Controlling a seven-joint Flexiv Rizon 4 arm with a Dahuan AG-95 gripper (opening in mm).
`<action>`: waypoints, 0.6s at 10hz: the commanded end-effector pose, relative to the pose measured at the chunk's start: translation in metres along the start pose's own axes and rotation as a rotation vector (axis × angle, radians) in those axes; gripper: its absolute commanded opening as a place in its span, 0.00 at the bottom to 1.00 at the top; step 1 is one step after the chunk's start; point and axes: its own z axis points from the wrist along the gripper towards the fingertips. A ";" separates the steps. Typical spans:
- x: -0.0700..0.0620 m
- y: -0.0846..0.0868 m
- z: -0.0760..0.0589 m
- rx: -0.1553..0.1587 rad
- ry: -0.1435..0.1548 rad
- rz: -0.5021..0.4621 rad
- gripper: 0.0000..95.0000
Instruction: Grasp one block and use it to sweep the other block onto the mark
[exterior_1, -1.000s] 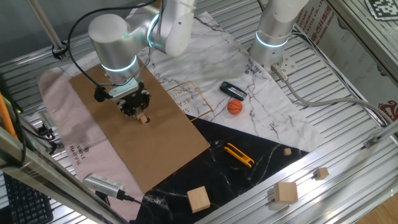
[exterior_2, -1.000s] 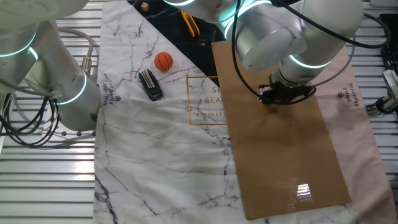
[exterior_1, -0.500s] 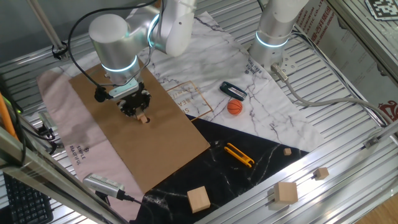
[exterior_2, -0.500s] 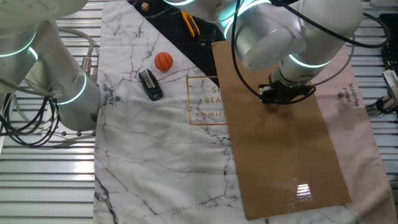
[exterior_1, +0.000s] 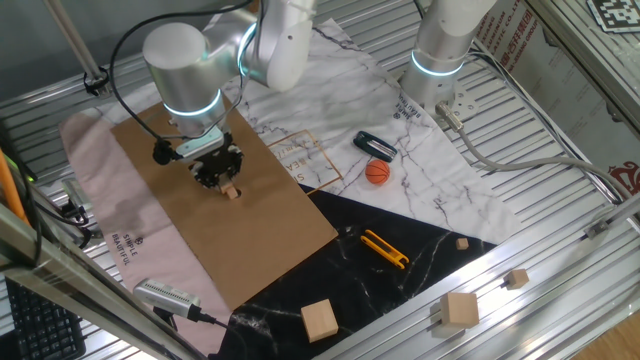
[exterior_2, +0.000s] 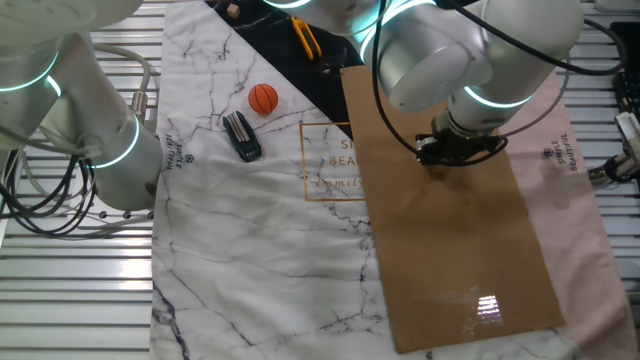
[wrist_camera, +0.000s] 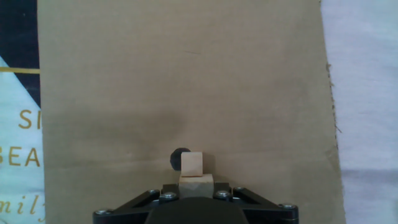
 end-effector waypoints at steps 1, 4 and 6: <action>-0.001 0.000 0.001 0.002 0.002 0.002 0.00; -0.001 0.000 0.001 0.001 0.004 -0.002 0.00; 0.001 0.002 0.001 -0.001 0.001 -0.007 0.00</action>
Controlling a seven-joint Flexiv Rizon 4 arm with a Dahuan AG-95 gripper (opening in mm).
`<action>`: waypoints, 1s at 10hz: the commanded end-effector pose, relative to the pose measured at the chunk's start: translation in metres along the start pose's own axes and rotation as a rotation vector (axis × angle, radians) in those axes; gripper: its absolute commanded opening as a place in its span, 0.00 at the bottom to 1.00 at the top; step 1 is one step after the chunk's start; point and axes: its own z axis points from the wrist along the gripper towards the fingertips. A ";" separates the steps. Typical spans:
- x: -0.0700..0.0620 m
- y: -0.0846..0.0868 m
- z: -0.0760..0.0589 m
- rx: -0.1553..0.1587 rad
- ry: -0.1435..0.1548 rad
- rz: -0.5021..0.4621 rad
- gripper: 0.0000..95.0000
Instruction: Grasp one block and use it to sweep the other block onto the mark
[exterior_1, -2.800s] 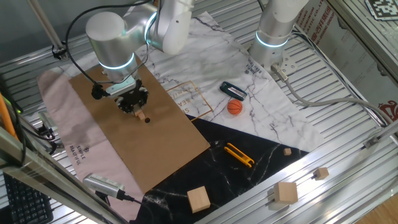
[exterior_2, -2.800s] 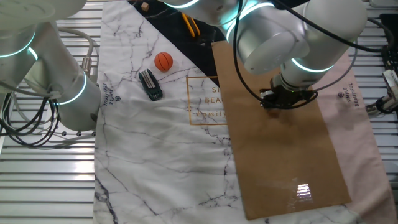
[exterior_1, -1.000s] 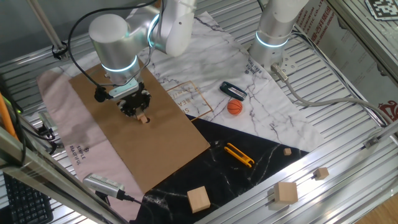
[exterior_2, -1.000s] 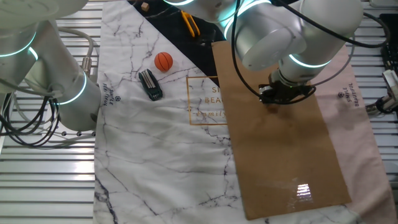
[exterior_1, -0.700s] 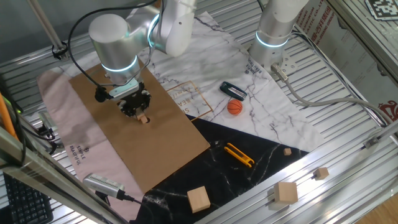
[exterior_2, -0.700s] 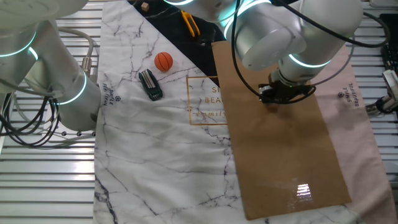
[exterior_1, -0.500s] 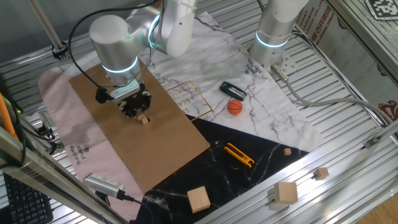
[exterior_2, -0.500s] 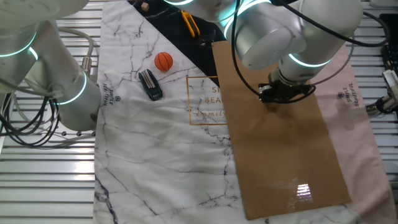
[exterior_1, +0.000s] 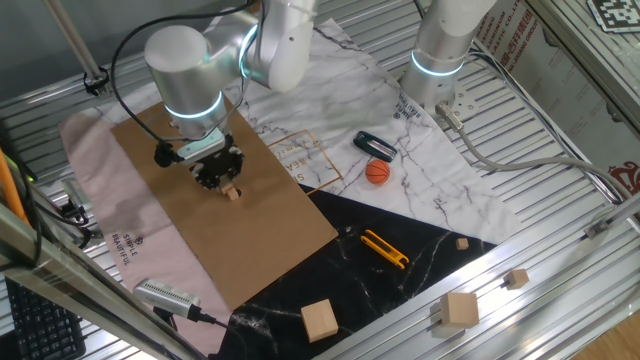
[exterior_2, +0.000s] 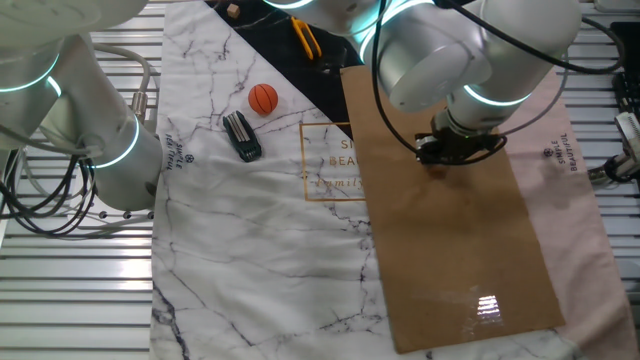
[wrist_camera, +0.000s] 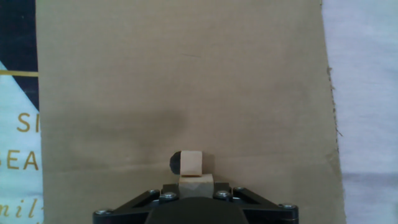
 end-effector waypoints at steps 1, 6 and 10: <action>0.005 0.002 -0.001 0.002 -0.005 0.004 0.00; 0.027 -0.007 -0.016 -0.003 0.007 0.021 0.00; 0.021 -0.042 -0.037 -0.020 0.016 0.057 0.00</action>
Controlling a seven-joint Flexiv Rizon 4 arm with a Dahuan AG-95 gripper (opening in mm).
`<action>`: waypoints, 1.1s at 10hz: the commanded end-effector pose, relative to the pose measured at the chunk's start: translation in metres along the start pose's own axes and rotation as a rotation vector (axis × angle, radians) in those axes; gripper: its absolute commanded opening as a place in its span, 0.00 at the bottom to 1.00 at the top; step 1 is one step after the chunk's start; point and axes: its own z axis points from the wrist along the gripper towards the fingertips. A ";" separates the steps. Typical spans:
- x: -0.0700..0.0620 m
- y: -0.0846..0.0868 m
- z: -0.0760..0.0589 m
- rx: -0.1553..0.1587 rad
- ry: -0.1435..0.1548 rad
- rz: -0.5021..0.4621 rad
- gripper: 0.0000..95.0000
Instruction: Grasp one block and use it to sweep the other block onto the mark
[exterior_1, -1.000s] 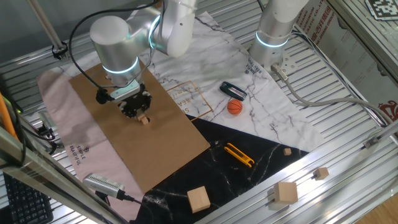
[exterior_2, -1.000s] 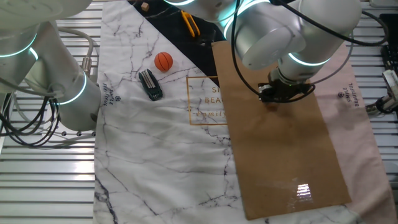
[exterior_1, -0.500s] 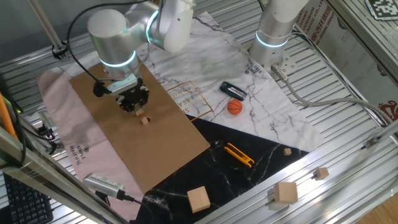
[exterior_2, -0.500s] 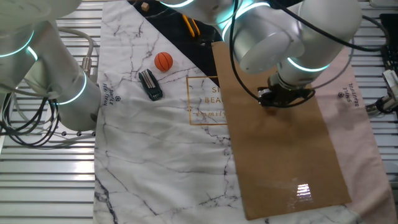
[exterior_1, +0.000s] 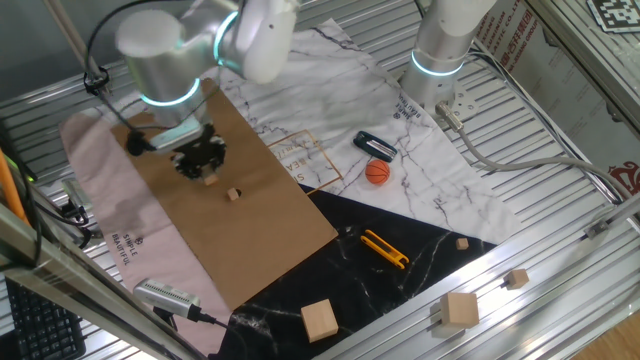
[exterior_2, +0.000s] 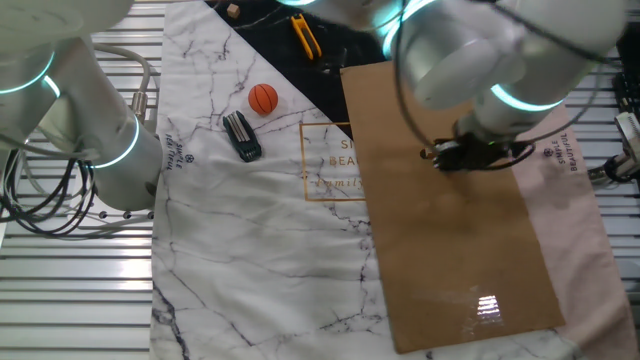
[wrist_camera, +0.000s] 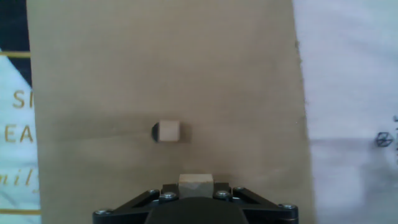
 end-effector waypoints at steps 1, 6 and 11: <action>-0.006 -0.015 -0.008 -0.005 0.004 0.036 0.00; -0.026 -0.052 -0.022 -0.003 0.009 0.222 0.00; -0.030 -0.066 -0.011 0.042 -0.053 0.634 0.00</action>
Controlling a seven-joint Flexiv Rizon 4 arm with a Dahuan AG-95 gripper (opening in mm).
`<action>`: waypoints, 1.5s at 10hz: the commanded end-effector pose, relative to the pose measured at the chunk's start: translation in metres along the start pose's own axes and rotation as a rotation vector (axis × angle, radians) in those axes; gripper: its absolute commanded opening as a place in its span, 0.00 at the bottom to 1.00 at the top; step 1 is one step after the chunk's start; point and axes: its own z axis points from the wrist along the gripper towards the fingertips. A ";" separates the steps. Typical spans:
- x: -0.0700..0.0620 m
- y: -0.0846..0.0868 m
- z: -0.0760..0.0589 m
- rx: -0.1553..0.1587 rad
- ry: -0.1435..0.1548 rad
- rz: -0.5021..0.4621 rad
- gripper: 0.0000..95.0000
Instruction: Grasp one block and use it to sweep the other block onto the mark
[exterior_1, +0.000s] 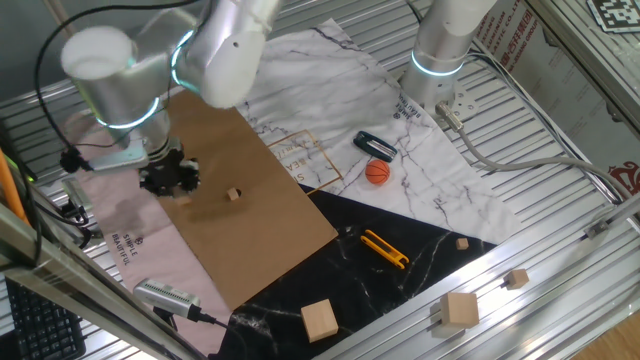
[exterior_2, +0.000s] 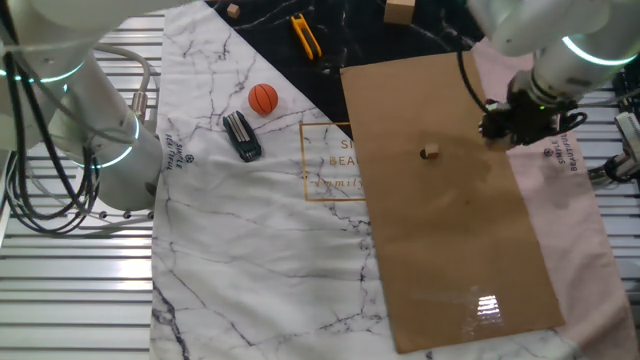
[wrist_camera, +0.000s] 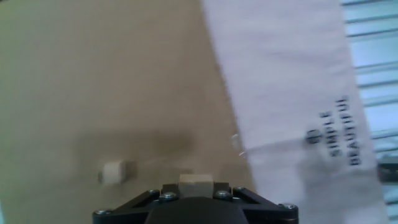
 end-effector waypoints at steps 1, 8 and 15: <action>0.003 -0.003 0.019 0.032 -0.049 0.316 0.00; 0.004 0.011 0.056 -0.061 -0.104 0.878 0.00; -0.006 0.022 0.066 -0.017 -0.017 0.983 0.00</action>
